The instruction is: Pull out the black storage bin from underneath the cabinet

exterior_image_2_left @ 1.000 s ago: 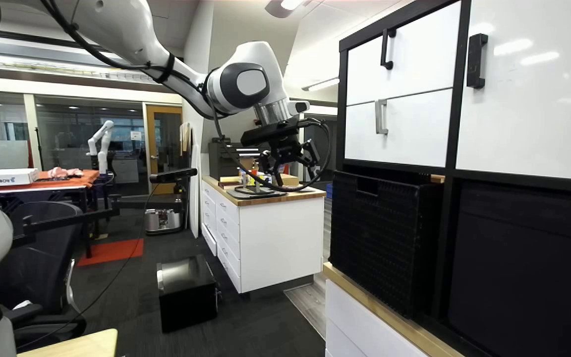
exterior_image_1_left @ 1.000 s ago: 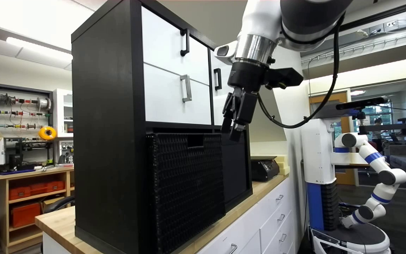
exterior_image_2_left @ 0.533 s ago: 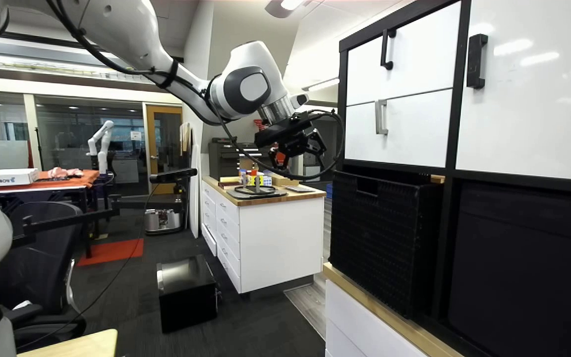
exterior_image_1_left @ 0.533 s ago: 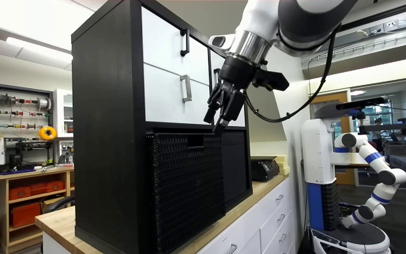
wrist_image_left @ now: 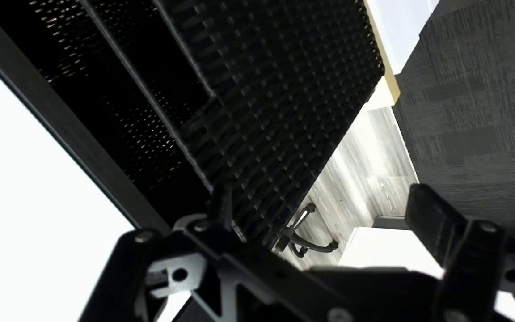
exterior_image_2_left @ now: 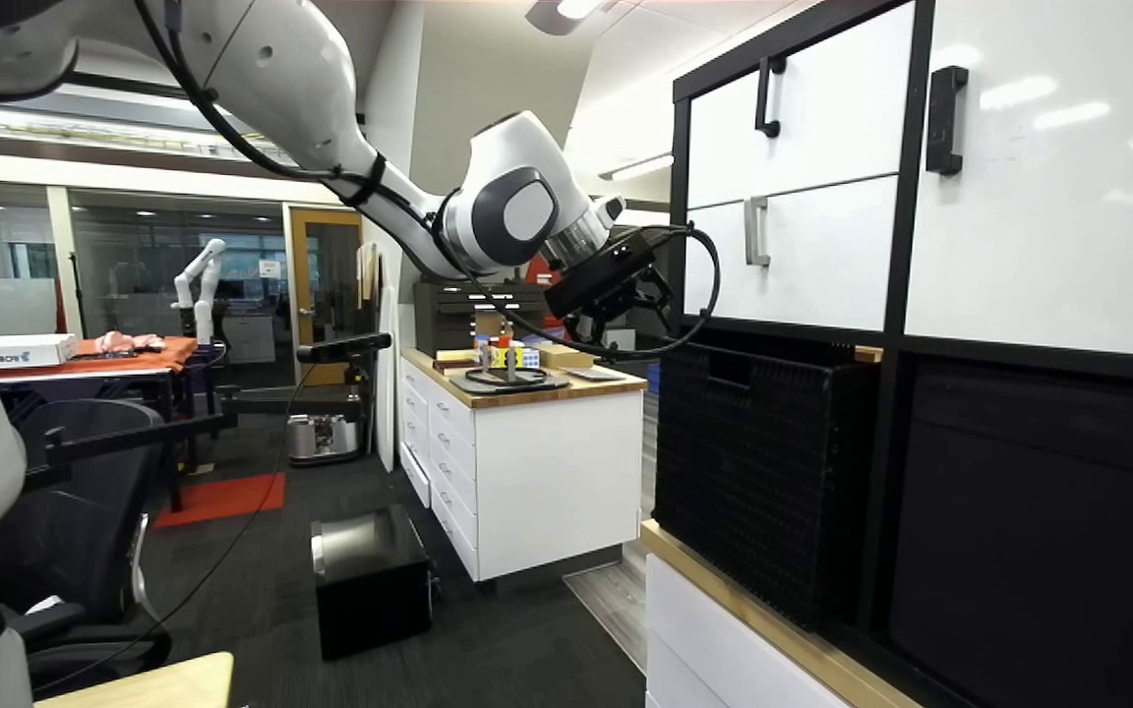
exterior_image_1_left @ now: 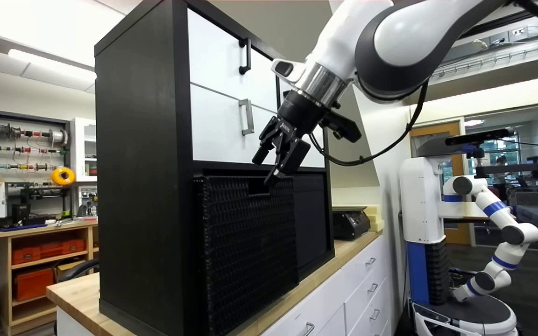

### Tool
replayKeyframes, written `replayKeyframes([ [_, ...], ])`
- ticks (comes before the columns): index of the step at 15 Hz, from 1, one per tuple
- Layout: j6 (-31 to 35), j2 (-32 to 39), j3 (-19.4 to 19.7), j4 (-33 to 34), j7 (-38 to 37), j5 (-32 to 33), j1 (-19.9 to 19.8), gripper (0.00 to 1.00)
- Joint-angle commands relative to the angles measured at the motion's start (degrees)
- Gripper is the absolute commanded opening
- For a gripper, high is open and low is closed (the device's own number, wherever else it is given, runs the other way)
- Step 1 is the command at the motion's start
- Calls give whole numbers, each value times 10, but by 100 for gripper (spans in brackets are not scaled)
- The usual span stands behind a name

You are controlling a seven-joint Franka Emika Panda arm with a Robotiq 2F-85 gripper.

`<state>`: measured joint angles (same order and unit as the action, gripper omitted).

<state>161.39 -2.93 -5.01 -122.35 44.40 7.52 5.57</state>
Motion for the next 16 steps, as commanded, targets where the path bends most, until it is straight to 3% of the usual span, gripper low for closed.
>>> replayKeyframes([
  [1, 47, 24, 8, 12, 35, 12, -7, 100],
  [15, 58, 132, 7, 122, 158, -43, -20, 100],
  [16, 58, 137, 5, 129, 166, -49, -21, 93],
])
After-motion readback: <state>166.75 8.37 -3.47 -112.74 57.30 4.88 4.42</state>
